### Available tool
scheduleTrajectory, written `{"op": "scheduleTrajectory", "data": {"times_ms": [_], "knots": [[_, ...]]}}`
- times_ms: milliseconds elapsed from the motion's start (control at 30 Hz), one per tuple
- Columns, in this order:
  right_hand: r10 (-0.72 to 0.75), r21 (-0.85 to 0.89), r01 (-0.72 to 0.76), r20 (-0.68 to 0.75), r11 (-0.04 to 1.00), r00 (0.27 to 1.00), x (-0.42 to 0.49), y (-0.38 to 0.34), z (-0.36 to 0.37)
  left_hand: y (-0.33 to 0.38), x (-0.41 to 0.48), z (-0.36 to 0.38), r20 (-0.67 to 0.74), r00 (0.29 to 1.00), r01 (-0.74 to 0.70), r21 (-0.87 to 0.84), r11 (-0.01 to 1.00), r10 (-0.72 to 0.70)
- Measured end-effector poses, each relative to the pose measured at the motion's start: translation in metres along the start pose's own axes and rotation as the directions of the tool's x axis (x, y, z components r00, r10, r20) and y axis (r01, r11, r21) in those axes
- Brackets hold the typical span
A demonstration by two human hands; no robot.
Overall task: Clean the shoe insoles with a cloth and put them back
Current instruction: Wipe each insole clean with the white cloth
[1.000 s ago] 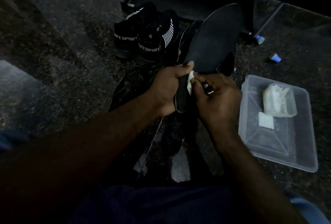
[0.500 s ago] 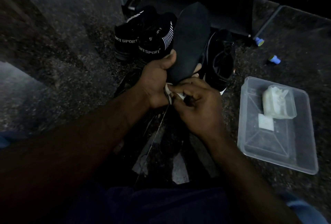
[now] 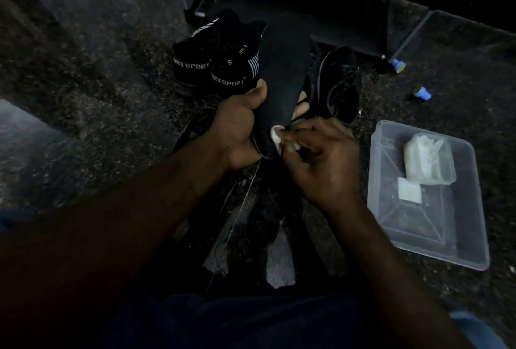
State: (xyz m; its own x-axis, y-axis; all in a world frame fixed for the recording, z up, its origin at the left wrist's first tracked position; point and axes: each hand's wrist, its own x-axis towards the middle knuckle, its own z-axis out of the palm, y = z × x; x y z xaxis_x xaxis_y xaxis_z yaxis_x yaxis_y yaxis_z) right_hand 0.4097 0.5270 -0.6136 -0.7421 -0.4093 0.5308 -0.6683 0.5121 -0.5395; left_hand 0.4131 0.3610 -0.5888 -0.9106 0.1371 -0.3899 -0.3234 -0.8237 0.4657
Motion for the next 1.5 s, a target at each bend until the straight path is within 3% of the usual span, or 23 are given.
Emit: {"op": "scheduleTrajectory", "data": {"times_ms": [133, 367, 500, 733, 1033, 1267, 1500], "knots": [[0.132, -0.030, -0.138, -0.142, 0.990, 0.981, 0.004, 0.007, -0.006, -0.014, -0.002, 0.004, -0.028, 0.999, 0.023, 0.100, 0.995, -0.021], [0.134, 0.027, -0.134, -0.016, 0.991, 0.991, 0.002, -0.002, 0.001, -0.010, -0.002, 0.006, -0.039, 0.999, 0.013, 0.089, 0.996, -0.010], [0.145, 0.152, -0.148, 0.027, 0.977, 0.989, -0.003, -0.013, 0.010, 0.002, 0.000, 0.004, -0.028, 0.997, -0.064, 0.078, 0.995, 0.066], [0.412, 0.460, -0.431, 0.149, 0.776, 0.899, -0.011, -0.035, 0.022, 0.004, 0.002, -0.002, -0.073, 0.989, -0.124, 0.073, 0.990, 0.130], [0.450, 0.559, -0.434, 0.119, 0.706, 0.885, -0.013, -0.046, 0.025, -0.011, -0.002, 0.004, -0.125, 0.986, -0.086, 0.194, 0.977, 0.111], [0.215, 0.410, -0.236, 0.099, 0.881, 0.972, -0.009, -0.033, 0.017, 0.004, 0.003, -0.003, -0.139, 0.980, -0.121, 0.161, 0.980, 0.144], [0.147, 0.219, -0.138, -0.027, 0.966, 0.989, -0.011, -0.017, 0.017, 0.007, 0.002, 0.002, -0.135, 0.987, -0.084, 0.054, 0.995, 0.091]]}}
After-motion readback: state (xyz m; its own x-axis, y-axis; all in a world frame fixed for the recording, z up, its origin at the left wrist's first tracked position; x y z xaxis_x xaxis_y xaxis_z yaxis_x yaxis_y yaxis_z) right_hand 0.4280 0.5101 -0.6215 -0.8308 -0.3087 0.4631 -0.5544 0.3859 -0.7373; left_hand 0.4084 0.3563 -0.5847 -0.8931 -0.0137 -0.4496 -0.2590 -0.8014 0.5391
